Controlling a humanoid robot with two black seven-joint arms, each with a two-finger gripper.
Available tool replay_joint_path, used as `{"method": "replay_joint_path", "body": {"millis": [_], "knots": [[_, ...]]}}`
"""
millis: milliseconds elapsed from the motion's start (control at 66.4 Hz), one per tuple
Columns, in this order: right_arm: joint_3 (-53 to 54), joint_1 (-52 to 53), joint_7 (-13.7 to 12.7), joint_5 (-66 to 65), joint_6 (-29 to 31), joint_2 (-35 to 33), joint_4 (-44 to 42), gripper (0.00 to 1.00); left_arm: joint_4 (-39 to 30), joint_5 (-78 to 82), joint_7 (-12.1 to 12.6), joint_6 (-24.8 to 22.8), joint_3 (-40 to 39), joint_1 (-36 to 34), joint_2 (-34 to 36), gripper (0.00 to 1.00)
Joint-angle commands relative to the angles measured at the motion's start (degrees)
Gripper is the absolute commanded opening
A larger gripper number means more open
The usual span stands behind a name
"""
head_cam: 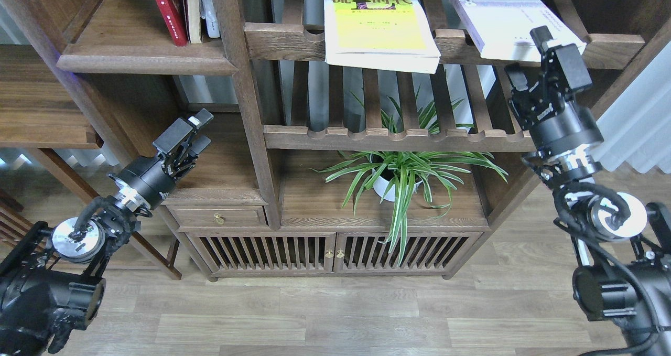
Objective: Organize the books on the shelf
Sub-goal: 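Raise the right gripper toward the white book on the upper shelf, then grip the white book's edge with the right gripper and pull it down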
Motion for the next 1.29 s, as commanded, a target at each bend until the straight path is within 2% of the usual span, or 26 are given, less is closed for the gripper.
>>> {"method": "replay_joint_path", "body": {"millis": [0,346,497,617,798,888,1144,1279], "knots": [[-0.1,0.7,-0.2,-0.1,-0.1,0.0,-1.0,0.99,0.0,0.1,0.0,0.0,0.1,0.0,0.2,1.0],[-0.1,2.0,-0.4,0.0,-0.8,0.0,-2.4,0.94,0.1,0.1,0.0,0.0,0.1,0.0,0.2,1.0],[0.0,2.1,-0.3,0.1,-0.9,0.0,-2.4,0.8,0.2,0.1,0.0,0.0,0.0,0.0,0.2,1.0],[0.0,2.1,-0.2,0.8,-0.8,0.0,-2.3,0.6,0.1,0.0,0.0,0.0,-0.1,0.0,0.1,1.0],[0.0,2.0,0.0,1.1,0.0,0.3,-2.0,0.18,0.1,0.1,0.0,0.0,-0.3,0.0,0.2,1.0],[-0.1,2.0,-0.3,1.1,1.3,0.3,-2.0,0.05,0.1,0.0,0.0,0.0,-0.4,0.0,0.2,1.0],[0.1,1.9,-0.4,1.3,2.1,0.9,-2.0,0.04,0.2,-0.2,0.0,0.0,-0.5,0.4,0.2,1.0],[3.6,0.9,-0.4,4.0,4.3,0.9,-1.2,0.04,0.3,-0.1,0.0,0.0,-0.3,0.4,0.2,1.0]]}}
